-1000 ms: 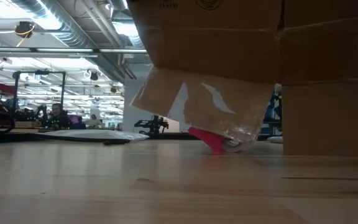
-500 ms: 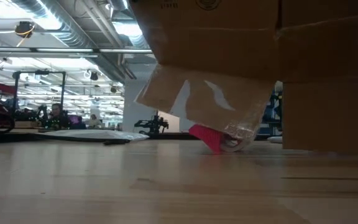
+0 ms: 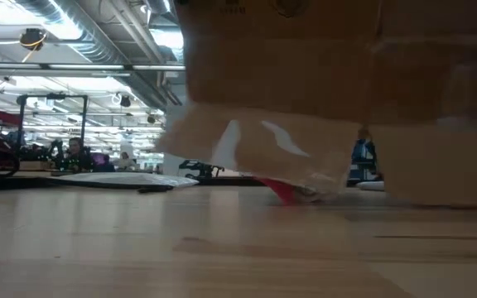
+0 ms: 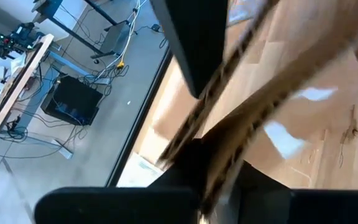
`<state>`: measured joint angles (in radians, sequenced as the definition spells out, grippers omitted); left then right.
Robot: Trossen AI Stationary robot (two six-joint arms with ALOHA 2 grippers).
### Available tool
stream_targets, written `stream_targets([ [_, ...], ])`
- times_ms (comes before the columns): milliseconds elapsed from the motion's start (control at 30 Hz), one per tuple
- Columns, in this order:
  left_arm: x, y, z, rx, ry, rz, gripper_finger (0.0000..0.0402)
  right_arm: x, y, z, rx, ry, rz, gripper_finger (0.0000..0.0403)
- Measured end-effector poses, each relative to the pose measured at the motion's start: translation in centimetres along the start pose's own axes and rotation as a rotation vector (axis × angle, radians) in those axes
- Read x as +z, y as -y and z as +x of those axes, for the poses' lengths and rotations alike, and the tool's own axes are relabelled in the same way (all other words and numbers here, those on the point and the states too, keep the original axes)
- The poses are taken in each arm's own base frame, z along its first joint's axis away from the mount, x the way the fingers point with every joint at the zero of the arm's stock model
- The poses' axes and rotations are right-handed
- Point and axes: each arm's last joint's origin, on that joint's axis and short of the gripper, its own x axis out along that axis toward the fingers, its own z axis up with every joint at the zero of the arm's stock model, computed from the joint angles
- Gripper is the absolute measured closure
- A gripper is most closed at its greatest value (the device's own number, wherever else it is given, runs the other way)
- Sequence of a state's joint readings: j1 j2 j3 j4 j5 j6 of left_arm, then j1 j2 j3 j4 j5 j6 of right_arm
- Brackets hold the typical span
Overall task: Unpack boxes
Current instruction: Break down the box until it is fully flat
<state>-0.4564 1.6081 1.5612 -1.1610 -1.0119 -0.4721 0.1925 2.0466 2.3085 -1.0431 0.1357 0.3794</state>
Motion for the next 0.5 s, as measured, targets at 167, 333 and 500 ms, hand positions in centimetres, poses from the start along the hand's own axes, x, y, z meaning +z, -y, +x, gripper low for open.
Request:
stream_targets([
  [167,0.0,0.0,0.0,-0.001,0.000,0.000,0.0395,0.0,-0.3,0.0,-0.048,0.027,-0.100,0.0055],
  [333,0.0,0.0,0.0,-0.004,-0.002,0.000,0.0396,-0.6,-0.2,-0.1,-0.135,-0.010,-0.178,0.0023],
  [500,0.0,0.0,0.0,-0.003,-0.004,0.005,0.0396,-1.4,0.3,-0.2,-0.209,-0.082,-0.200,0.0017],
])
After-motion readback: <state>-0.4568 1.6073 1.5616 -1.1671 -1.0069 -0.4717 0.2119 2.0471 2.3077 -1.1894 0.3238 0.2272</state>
